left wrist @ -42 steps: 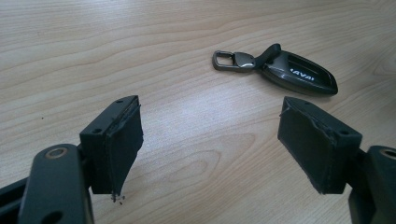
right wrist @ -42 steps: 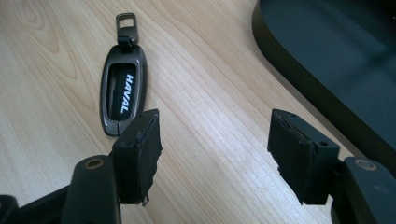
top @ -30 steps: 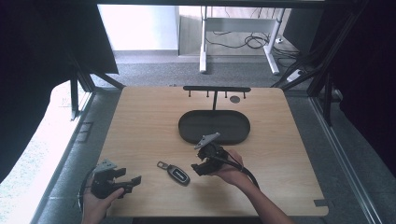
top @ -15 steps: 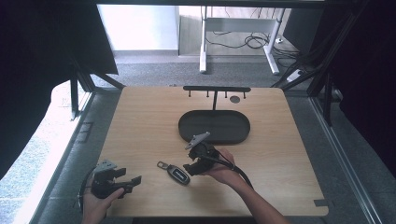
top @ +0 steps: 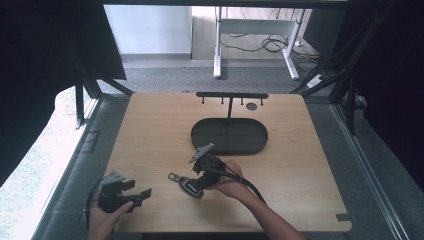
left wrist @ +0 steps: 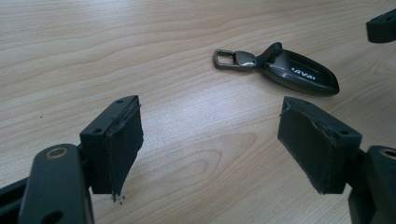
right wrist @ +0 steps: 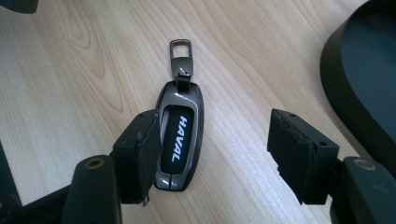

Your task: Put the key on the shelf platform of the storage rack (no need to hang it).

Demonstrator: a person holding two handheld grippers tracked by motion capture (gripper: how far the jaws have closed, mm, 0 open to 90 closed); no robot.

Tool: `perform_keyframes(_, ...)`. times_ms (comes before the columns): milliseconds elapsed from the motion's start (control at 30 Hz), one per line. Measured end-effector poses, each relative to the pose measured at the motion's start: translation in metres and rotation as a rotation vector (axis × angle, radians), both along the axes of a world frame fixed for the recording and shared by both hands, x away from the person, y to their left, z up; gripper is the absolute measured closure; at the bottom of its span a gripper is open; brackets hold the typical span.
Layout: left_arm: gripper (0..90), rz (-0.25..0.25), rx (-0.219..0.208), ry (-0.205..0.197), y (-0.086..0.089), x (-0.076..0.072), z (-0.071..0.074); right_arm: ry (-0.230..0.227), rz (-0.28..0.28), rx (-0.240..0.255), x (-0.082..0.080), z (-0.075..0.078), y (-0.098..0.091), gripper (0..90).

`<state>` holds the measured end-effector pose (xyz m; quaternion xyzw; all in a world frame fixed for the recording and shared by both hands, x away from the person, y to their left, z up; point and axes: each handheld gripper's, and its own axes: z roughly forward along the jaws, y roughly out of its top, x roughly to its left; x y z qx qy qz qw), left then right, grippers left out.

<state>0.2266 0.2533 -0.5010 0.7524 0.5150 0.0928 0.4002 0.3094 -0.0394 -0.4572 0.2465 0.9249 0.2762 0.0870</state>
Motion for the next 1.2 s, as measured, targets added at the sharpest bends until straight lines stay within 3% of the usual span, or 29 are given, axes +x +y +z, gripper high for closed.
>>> perform_keyframes(533,22.3,-0.001,-0.003,-0.001,0.001,0.000,0.000,0.032,0.045,-0.046,-0.003,-0.018,0.025,35.1)
perform_keyframes(1200,22.3,0.000,-0.002,0.005,0.003,0.001,-0.002,0.078,0.037,-0.118,0.007,-0.053,0.043,37.2)
